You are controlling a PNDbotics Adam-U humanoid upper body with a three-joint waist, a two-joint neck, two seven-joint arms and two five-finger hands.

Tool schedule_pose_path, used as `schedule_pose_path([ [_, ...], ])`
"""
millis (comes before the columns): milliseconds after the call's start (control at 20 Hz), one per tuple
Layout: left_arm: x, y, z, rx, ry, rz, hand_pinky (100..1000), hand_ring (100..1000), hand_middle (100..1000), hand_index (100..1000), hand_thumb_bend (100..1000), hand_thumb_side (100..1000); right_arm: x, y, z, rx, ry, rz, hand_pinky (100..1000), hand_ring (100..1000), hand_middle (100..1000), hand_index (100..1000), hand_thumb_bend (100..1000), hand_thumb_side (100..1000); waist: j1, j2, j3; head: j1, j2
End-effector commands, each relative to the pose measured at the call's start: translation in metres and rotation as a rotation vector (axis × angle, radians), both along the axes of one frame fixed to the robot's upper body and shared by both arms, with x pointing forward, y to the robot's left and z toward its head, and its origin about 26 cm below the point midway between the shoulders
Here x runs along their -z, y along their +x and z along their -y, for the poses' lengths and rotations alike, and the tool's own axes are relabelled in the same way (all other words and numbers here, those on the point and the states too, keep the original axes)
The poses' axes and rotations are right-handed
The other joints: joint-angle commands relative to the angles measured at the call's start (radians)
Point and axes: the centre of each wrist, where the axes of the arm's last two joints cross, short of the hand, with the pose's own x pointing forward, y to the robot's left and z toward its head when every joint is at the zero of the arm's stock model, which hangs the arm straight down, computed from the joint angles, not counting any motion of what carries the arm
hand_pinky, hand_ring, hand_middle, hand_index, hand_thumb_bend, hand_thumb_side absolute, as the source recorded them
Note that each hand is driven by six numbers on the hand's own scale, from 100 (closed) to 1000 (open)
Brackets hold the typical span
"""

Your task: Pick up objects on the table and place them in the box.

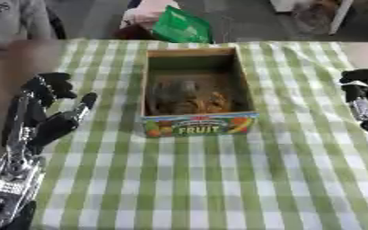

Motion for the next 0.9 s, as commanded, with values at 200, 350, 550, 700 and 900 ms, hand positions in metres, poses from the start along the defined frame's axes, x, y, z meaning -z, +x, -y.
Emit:
schedule_pose_path([
  [200,-0.0083,-0.0005,0.0002,0.015,0.011,0.026,673,512,501,659,582,100,-0.0118,-0.0011,0.002,0.006,-0.018,0.044,822,917,711,838,100,325,0.002,-0.011,-0.001,0.006,-0.01],
  [350,-0.0074,-0.001,0.0,0.017,0.013,0.022,674,512,501,660,589,100,-0.0131,-0.002,0.0005,-0.026,-0.053,0.06,837,961,777,900,100,326,0.004,-0.014,-0.003,0.005,-0.006],
  [550,-0.0069,-0.0019,0.0002,0.018,0.009,0.022,674,512,501,660,598,100,-0.0138,-0.0019,0.0018,-0.04,-0.078,0.068,840,978,801,918,100,338,0.009,-0.018,-0.002,0.007,-0.003],
  [700,-0.0067,-0.0021,0.0003,0.02,0.008,0.021,674,512,501,661,601,100,-0.013,-0.0023,0.0025,-0.038,-0.077,0.068,840,979,803,920,100,343,0.009,-0.02,-0.004,0.008,-0.002],
  [900,-0.006,-0.0025,0.0005,0.024,0.008,0.019,674,512,501,661,600,100,-0.0113,-0.003,0.0037,-0.034,-0.074,0.063,839,978,801,919,100,350,0.009,-0.023,-0.005,0.008,0.002],
])
